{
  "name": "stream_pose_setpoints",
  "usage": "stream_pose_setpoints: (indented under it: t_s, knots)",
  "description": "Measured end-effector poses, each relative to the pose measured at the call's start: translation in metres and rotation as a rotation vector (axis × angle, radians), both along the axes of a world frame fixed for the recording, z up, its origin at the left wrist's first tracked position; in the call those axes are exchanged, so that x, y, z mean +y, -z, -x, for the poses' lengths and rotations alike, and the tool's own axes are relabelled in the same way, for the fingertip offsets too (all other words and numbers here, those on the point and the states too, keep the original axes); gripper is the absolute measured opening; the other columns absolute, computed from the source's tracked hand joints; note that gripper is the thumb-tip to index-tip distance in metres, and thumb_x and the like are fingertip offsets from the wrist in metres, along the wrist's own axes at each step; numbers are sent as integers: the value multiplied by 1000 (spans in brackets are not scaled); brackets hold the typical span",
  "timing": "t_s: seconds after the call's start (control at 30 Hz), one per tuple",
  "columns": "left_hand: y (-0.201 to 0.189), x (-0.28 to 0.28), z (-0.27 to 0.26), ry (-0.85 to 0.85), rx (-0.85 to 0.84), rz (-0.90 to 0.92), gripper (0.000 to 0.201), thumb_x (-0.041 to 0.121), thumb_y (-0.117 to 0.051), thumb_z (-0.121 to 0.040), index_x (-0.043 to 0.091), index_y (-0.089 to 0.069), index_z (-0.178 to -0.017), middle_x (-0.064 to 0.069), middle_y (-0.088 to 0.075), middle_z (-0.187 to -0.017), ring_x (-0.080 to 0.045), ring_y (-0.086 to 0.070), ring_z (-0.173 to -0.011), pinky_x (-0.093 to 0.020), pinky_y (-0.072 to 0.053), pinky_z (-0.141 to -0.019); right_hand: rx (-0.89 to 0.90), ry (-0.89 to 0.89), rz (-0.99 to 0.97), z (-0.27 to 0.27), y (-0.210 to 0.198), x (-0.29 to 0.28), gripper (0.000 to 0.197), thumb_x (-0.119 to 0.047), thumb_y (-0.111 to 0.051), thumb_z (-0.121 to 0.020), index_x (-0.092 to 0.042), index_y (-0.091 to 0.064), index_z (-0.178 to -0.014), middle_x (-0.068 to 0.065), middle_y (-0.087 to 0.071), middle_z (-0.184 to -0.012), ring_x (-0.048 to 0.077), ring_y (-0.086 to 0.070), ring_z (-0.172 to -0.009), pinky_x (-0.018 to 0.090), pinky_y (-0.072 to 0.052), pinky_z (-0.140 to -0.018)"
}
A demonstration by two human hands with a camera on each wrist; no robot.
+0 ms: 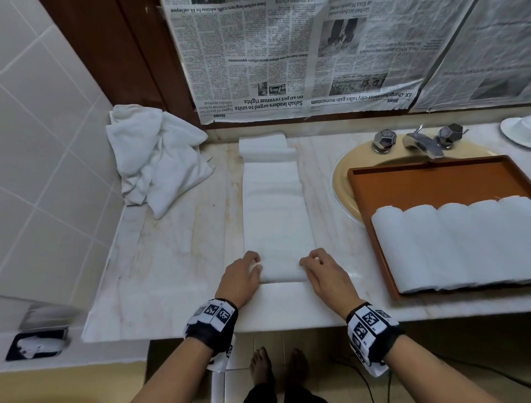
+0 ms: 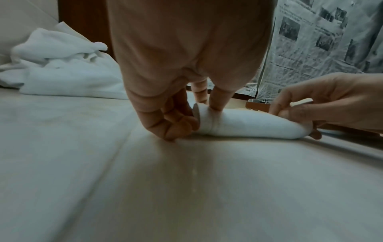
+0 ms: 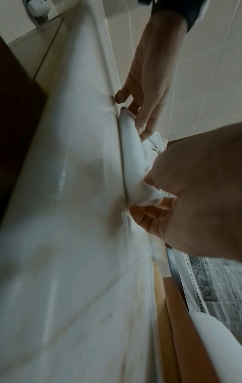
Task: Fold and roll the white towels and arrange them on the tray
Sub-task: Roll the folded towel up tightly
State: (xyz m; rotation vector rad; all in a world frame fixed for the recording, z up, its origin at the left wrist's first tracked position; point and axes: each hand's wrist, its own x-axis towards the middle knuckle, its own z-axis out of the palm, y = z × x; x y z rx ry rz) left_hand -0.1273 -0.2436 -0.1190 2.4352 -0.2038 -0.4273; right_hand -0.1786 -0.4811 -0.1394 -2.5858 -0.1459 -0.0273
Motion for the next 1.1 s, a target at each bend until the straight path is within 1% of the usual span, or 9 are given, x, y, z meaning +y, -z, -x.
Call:
stream_pose_setpoints:
  t_s: [0.17, 0.27, 0.37, 0.43, 0.53, 0.67, 0.83, 1.0, 1.1]
  knots:
    - [12, -5, 9, 1, -236, -62, 18, 9, -59, -95, 24, -64, -104, 2, -48, -109, -19, -39, -91, -33, -47, -66, -65, -151, 183, 3, -1, -1, 35, -34, -66, -80, -16, -65, -110, 3, -57, -121, 23, -51, -110, 32, -51, -73]
    - [18, -6, 9, 68, -304, -77, 26, -4, -66, -85, 19, -69, -99, 0, -57, -105, -24, -44, -91, -39, -52, -71, -23, -165, 161, -2, -2, -3, 33, -20, -73, -74, -14, -67, -106, 2, -59, -111, 24, -56, -101, 33, -52, -72]
    - [9, -5, 13, 124, -229, -80, 29, 28, -65, -90, 19, -64, -117, 6, -53, -123, -24, -40, -113, -29, -43, -93, 47, -149, 78, -10, -5, -3, 33, -27, -56, -84, -10, -68, -110, 1, -61, -106, 23, -58, -97, 34, -54, -74]
    - [9, 1, 16, 157, -181, -111, 45, 43, -64, -88, 23, -57, -128, 10, -46, -131, -18, -35, -123, -25, -41, -94, 98, -156, 42, -13, -7, -5, 41, -32, -45, -89, -10, -65, -118, 2, -61, -110, 22, -56, -103, 35, -53, -81]
    - [14, 12, 16, 143, -195, -96, 49, 52, -49, -90, 23, -62, -126, 7, -57, -126, -18, -44, -119, -29, -46, -94, 213, -146, -35, -13, -12, -11, 40, -32, -48, -98, -18, -50, -136, 0, -58, -121, 18, -53, -111, 32, -47, -92]
    - [10, 12, 13, 83, -133, -46, 40, 44, -46, -102, 22, -57, -133, 4, -62, -121, -16, -50, -114, -20, -31, -87, 220, -97, -126, -11, -17, -11, 29, -35, -45, -102, -27, -44, -130, 0, -60, -107, 19, -58, -91, 35, -48, -82]
    - [8, 4, 8, 65, -77, -18, 31, 39, -41, -104, 23, -52, -128, 1, -62, -111, -18, -57, -102, -27, -38, -81, 113, -72, 9, -12, -8, -4, 18, -33, -44, -101, -25, -55, -114, -6, -48, -110, 18, -52, -70, 37, -51, -61]
    - [2, -3, 6, -77, -33, -31, 27, 40, -46, -102, 26, -57, -123, 2, -47, -113, -14, -53, -91, -26, -38, -78, 114, -118, 44, -18, -14, -1, 42, -53, -49, -87, -19, -62, -108, -5, -51, -108, 13, -50, -93, 29, -49, -68]
    - [0, -3, 4, -107, -17, -59, 24, 41, -46, -102, 29, -57, -119, 3, -43, -110, -13, -51, -86, -27, -41, -75, 95, -208, 126, -16, -9, -7, 42, -46, -58, -76, -18, -64, -107, -3, -52, -107, 19, -54, -94, 31, -50, -69]
